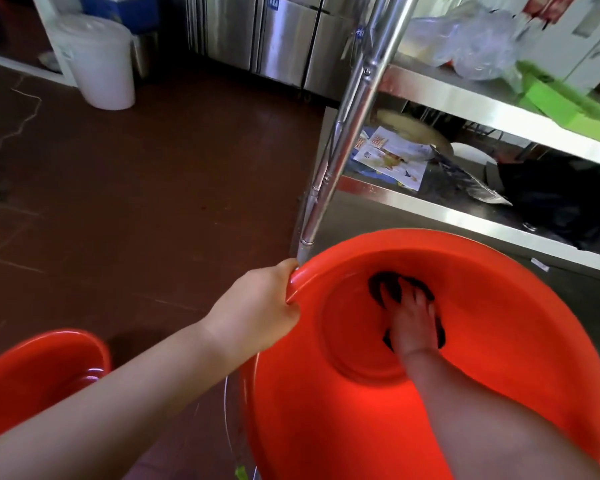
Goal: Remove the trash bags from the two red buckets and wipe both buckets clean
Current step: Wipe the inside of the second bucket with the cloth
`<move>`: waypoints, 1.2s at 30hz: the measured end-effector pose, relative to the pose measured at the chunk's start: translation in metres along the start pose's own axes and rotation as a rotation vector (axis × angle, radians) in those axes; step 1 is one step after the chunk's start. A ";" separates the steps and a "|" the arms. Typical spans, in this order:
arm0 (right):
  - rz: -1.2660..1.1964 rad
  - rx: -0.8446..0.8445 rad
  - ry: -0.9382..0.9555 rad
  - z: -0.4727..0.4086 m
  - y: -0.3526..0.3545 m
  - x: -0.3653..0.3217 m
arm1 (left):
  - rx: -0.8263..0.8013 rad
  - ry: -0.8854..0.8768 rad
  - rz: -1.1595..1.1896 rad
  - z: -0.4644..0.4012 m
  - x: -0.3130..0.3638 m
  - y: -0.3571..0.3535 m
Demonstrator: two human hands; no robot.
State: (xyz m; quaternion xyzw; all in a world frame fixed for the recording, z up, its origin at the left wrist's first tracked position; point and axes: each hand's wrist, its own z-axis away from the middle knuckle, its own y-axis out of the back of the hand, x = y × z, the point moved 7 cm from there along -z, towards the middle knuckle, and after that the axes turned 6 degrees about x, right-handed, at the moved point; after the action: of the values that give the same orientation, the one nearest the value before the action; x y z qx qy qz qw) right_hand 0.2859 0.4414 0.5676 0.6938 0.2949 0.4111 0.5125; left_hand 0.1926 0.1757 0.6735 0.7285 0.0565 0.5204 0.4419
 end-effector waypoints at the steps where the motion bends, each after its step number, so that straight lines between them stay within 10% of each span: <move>1: -0.004 -0.006 -0.033 -0.006 0.001 0.000 | 0.003 -0.015 -0.005 0.000 0.001 -0.001; 20: -0.068 0.073 0.489 0.039 -0.017 -0.117 | 0.021 0.091 0.040 0.005 -0.030 0.005; 30: -0.057 0.069 0.253 -0.021 -0.002 -0.052 | 0.032 0.075 0.037 0.015 -0.023 0.001; 36: -0.310 0.087 -0.249 -0.005 -0.010 -0.032 | 0.076 0.106 0.242 0.036 -0.026 -0.009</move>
State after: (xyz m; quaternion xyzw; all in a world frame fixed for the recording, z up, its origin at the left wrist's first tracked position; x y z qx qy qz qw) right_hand 0.2664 0.4205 0.5504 0.7072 0.3499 0.2253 0.5716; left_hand 0.2133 0.1462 0.6462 0.7177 0.0111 0.6051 0.3445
